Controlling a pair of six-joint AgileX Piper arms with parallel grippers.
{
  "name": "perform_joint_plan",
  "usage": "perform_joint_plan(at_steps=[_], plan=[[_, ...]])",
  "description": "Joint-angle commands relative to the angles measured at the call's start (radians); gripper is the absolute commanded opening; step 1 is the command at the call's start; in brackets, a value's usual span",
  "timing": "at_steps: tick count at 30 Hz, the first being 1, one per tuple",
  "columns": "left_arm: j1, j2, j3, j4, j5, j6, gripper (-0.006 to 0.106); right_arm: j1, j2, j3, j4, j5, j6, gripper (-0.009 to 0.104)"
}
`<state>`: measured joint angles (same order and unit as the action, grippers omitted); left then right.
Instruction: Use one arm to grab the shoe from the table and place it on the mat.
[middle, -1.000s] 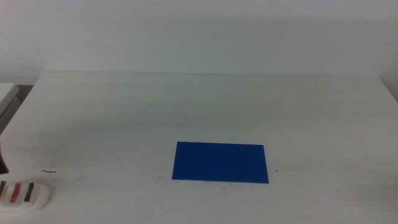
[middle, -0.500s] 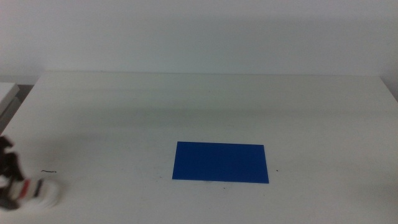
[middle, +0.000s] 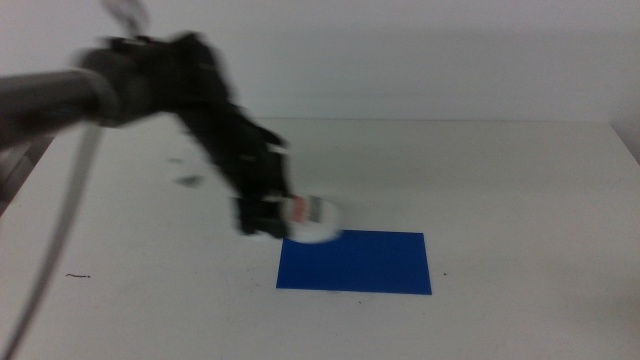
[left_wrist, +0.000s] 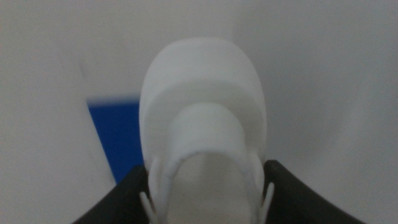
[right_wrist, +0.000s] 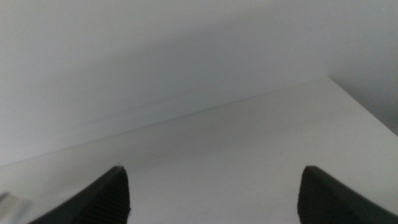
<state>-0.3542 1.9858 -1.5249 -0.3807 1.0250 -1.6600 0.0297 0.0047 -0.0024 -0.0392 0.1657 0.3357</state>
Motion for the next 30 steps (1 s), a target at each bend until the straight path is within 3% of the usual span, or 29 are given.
perform_joint_plan(at_steps=[1,9,14,19,23,28,30], plan=[[-0.082,0.055,-0.079,0.004,0.034,-0.081,-0.002,0.002,-0.005,0.002,-0.01,-0.008,-0.003,0.079],[-0.206,0.154,-0.223,0.069,0.088,-0.153,-0.002,0.002,-0.005,0.002,-0.01,-0.008,-0.003,0.079],[-0.247,0.166,-0.246,0.132,0.089,-0.045,-0.002,0.002,-0.005,0.002,-0.01,-0.008,-0.003,0.079],[-0.29,0.171,-0.246,0.195,0.135,0.364,-0.002,0.002,-0.005,0.002,-0.01,-0.008,-0.003,0.079],[-0.312,0.171,-0.243,0.253,0.173,0.831,-0.002,0.002,-0.005,0.002,-0.01,-0.008,-0.003,0.079],[-0.313,0.171,-0.243,0.148,0.187,1.495,-0.002,0.002,-0.005,0.002,-0.01,-0.008,-0.003,0.079],[-0.313,0.171,-0.243,0.113,0.193,1.669,-0.002,0.002,-0.005,0.002,-0.01,-0.008,-0.003,0.079]])
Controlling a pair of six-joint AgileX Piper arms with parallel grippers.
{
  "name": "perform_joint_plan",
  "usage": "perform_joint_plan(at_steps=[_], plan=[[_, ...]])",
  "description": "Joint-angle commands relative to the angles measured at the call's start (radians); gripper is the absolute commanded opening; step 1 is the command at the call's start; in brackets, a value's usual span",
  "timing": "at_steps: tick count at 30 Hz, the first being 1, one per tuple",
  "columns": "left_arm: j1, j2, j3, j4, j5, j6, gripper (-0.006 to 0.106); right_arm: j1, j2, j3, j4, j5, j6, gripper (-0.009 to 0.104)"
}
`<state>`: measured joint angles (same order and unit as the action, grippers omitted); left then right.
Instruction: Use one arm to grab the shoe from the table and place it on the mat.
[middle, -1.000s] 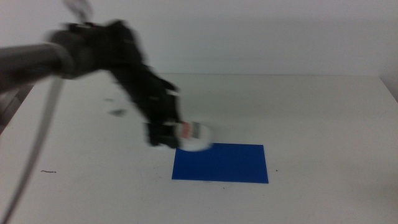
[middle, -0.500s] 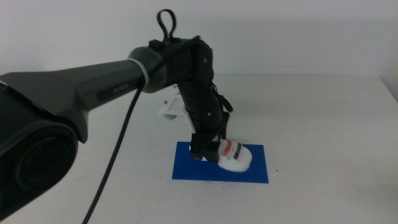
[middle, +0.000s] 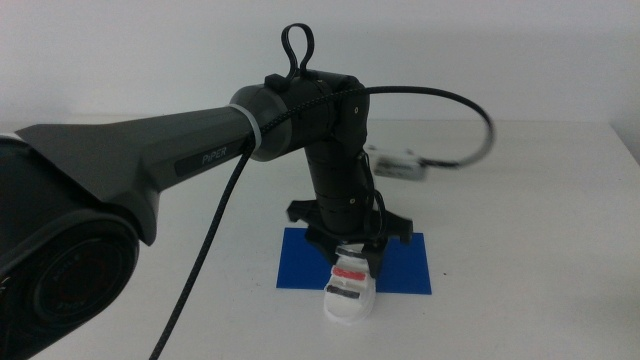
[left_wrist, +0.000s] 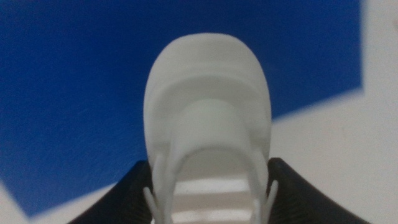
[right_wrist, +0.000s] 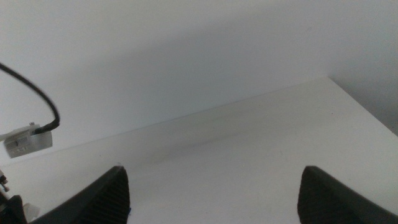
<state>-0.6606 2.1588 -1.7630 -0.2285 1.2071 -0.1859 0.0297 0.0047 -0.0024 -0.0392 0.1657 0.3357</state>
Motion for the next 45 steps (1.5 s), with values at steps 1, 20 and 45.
perform_joint_plan(at_steps=[1,20,45], plan=[[-0.007,-0.002,-0.005,-0.053,0.0,0.272,-0.002,0.002,-0.005,0.002,-0.01,-0.008,-0.003,0.079],[-0.007,-0.001,-0.005,0.04,0.0,1.269,-0.002,0.002,-0.005,0.002,-0.01,-0.008,-0.003,0.079],[-0.027,0.06,-0.005,0.211,-0.22,1.214,-0.002,0.002,-0.005,0.002,-0.01,-0.008,0.003,0.079]])
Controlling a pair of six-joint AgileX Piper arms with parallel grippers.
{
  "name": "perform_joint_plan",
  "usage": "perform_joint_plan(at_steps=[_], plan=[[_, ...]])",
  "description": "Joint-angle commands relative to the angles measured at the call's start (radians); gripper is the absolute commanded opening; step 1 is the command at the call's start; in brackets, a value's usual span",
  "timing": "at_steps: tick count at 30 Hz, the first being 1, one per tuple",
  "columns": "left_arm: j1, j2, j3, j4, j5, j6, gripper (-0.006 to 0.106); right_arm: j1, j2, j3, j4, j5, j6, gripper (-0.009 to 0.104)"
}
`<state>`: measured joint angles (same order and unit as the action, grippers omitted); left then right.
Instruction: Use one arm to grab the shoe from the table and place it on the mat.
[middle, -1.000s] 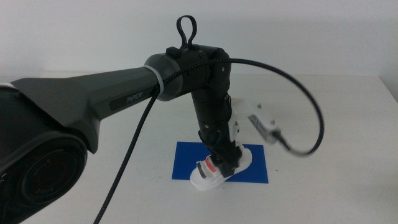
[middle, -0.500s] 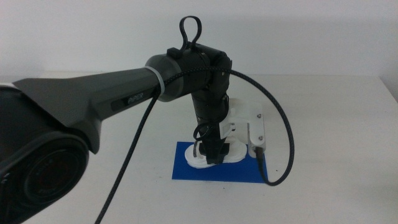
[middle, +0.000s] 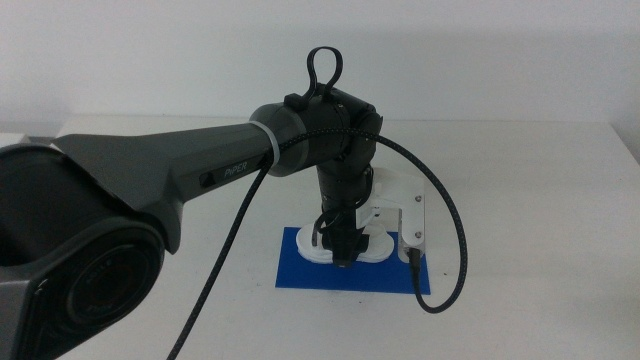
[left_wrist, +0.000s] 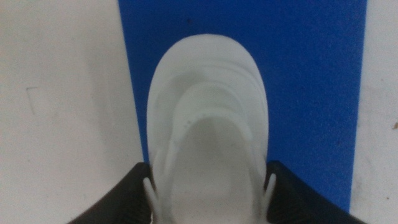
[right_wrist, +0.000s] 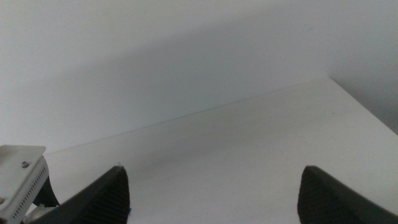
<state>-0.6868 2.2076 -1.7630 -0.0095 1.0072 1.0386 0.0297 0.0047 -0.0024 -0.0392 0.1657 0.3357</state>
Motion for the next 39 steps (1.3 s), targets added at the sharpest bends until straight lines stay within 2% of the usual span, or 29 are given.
perform_joint_plan(at_steps=[1,6,10,13,18,22,26,27,28,31,34,35,36,39], plan=[[-0.001,0.014,-0.005,-0.014,-0.024,-0.011,-0.002,0.002,-0.005,0.002,-0.01,-0.008,0.009,0.079],[-0.001,0.018,-0.005,-0.045,-0.021,-0.011,0.002,0.002,-0.005,0.002,-0.01,-0.008,0.009,0.079],[-0.001,0.018,-0.005,-0.074,-0.025,-0.011,0.019,0.002,-0.005,0.002,-0.01,-0.008,0.009,0.079],[-0.001,0.018,-0.005,-0.076,-0.025,-0.007,0.043,0.002,-0.005,0.002,-0.01,-0.008,0.009,0.079],[-0.001,-0.008,-0.005,-0.076,-0.036,-0.081,0.094,0.002,-0.005,0.002,-0.01,-0.008,0.009,0.079],[-0.001,-0.064,-0.04,-0.067,-0.005,-0.155,0.094,0.002,-0.005,0.002,-0.01,-0.008,0.009,0.079],[0.004,-0.169,-0.145,-0.032,0.178,-0.219,0.094,0.002,-0.005,0.002,-0.01,-0.008,0.009,0.079],[0.015,-0.204,-0.179,-0.053,0.214,-0.252,0.094,0.002,-0.005,0.002,-0.01,-0.008,0.009,0.079],[0.033,-0.239,-0.204,-0.082,0.214,-0.307,0.094,0.002,-0.005,0.002,-0.01,-0.008,0.009,0.079],[0.127,-0.344,-0.244,-0.244,0.214,-0.421,0.094,0.002,-0.005,0.002,-0.01,-0.008,0.009,0.079],[0.256,-0.459,-0.191,-0.383,0.214,-0.566,0.094,0.002,-0.005,0.002,-0.01,-0.008,0.009,0.079],[0.307,-0.511,-0.147,-0.457,0.214,-0.591,0.094,0.002,-0.005,0.002,-0.01,-0.008,0.009,0.079],[0.36,-0.567,-0.096,-0.537,0.214,-0.581,0.094,0.002,-0.005,0.002,-0.01,-0.008,0.009,0.079],[0.493,-0.736,0.087,-0.656,0.214,-0.498,0.094,0.002,-0.005,0.002,-0.01,-0.008,0.009,0.079]])
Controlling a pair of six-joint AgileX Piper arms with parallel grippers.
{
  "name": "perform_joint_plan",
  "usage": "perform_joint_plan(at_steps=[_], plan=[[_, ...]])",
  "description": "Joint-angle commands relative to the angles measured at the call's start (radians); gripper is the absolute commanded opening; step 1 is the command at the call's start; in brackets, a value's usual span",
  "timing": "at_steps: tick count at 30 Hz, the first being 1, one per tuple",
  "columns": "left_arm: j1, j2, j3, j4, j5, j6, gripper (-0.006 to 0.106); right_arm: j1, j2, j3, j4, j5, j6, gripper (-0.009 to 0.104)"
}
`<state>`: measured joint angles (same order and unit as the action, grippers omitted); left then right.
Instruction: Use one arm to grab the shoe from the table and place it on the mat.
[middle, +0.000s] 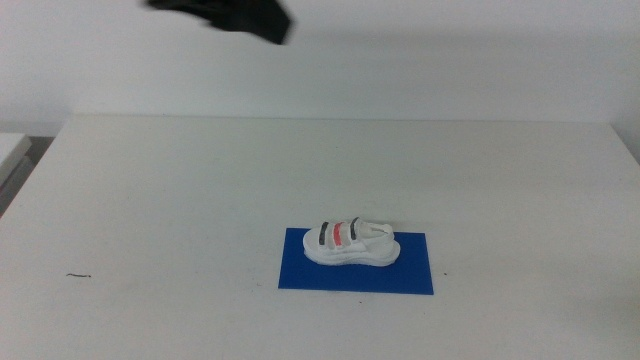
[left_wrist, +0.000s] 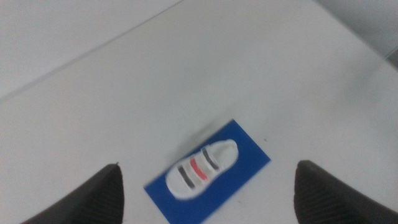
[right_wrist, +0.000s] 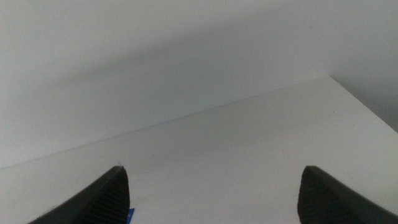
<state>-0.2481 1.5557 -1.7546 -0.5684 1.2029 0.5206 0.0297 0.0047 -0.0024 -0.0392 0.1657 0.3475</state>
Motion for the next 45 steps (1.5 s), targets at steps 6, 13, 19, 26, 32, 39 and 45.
perform_joint_plan(at_steps=[6,13,19,26,32,39,45], plan=[[0.227,-0.462,0.554,-0.106,-0.318,0.049,0.094,0.002,-0.005,0.002,-0.01,-0.008,-0.003,0.079],[0.339,-0.864,1.014,-0.093,-0.675,0.028,0.094,0.002,-0.005,0.002,-0.01,-0.008,-0.003,0.079],[0.346,-1.147,1.301,0.001,-0.898,0.03,0.094,0.002,-0.005,0.002,-0.01,-0.008,-0.003,0.079],[0.346,-1.391,1.56,0.297,-1.064,-0.265,0.094,0.002,-0.005,0.002,-0.01,-0.008,-0.003,0.079],[0.346,-1.556,1.709,0.491,-1.065,-0.503,0.094,0.002,-0.005,0.002,-0.01,-0.008,-0.003,0.079],[0.345,-1.556,1.755,0.514,-1.098,-0.491,0.094,0.002,-0.005,0.002,-0.01,-0.008,-0.003,0.079],[0.345,-1.556,1.755,0.516,-1.116,-0.491,0.094,0.002,-0.005,0.002,-0.01,-0.008,-0.003,0.079]])
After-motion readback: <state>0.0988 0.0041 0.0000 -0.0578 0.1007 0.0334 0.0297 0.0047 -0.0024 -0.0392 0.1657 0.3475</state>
